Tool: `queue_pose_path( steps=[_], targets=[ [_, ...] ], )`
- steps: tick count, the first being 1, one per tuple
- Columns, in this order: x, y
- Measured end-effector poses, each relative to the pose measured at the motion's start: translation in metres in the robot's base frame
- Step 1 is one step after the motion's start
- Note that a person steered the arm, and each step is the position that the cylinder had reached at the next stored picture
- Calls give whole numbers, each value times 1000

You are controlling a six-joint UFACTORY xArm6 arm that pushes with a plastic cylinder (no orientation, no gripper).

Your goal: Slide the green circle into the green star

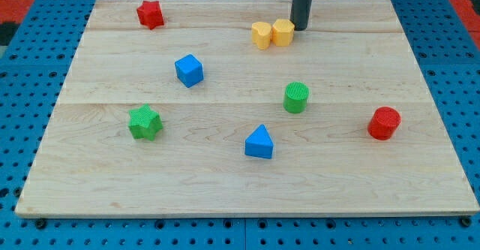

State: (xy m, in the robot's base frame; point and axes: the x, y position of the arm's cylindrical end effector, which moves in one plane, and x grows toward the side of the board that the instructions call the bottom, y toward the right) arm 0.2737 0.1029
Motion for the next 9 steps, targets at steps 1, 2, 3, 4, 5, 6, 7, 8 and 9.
queue_pose_path(
  steps=[1,2,3,4,5,6,7,8,9],
  targets=[
    [17,-25],
    [40,20],
    [86,58],
    [135,51],
    [151,-15],
    [160,-25],
    [187,-12],
    [197,-43],
    [197,-62]
  ],
)
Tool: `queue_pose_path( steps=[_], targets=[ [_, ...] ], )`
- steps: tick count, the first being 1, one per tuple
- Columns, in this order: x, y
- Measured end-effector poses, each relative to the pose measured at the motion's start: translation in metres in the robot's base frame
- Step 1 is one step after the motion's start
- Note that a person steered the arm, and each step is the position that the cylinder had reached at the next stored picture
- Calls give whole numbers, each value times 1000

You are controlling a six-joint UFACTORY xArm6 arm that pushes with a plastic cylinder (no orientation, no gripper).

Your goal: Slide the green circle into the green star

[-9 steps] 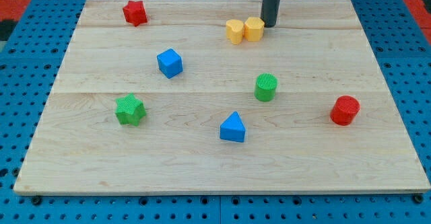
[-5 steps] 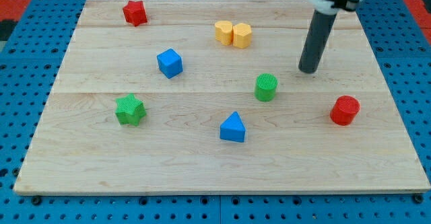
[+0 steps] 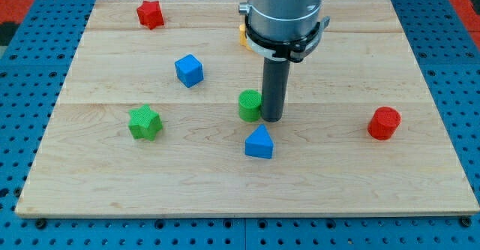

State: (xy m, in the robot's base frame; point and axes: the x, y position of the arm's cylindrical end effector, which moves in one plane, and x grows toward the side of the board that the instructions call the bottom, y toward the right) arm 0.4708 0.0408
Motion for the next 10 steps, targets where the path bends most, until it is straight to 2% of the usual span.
queue_pose_path(
  steps=[2,5,6,7,8,9,10],
  targets=[
    [-5,-3],
    [-9,-75],
    [-50,-51],
    [-74,-93],
    [-34,-139],
    [-44,-119],
    [-80,-96]
  ],
)
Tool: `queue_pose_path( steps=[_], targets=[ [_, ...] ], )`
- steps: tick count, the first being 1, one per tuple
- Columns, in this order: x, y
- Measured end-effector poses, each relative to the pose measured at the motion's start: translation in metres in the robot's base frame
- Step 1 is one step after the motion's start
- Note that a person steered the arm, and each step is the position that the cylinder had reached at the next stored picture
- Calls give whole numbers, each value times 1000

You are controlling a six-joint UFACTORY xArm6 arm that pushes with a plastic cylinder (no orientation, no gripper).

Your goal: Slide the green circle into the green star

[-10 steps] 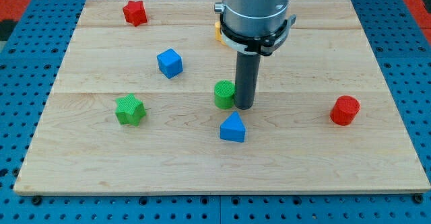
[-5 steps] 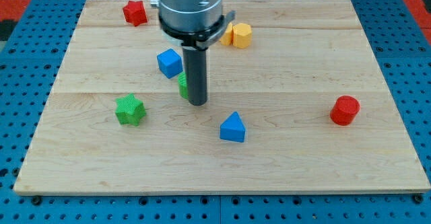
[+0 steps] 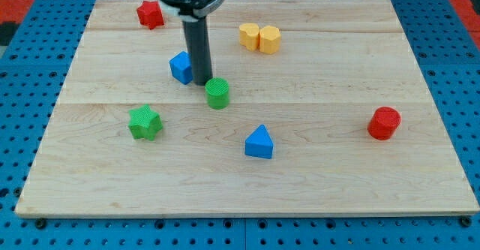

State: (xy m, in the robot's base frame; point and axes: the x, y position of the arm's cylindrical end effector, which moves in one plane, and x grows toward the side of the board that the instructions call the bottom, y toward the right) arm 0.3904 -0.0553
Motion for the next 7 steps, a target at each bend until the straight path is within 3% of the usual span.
queue_pose_path(
  steps=[1,3,6,7],
  targets=[
    [2,42],
    [57,-18],
    [92,10],
    [94,-34]
  ],
)
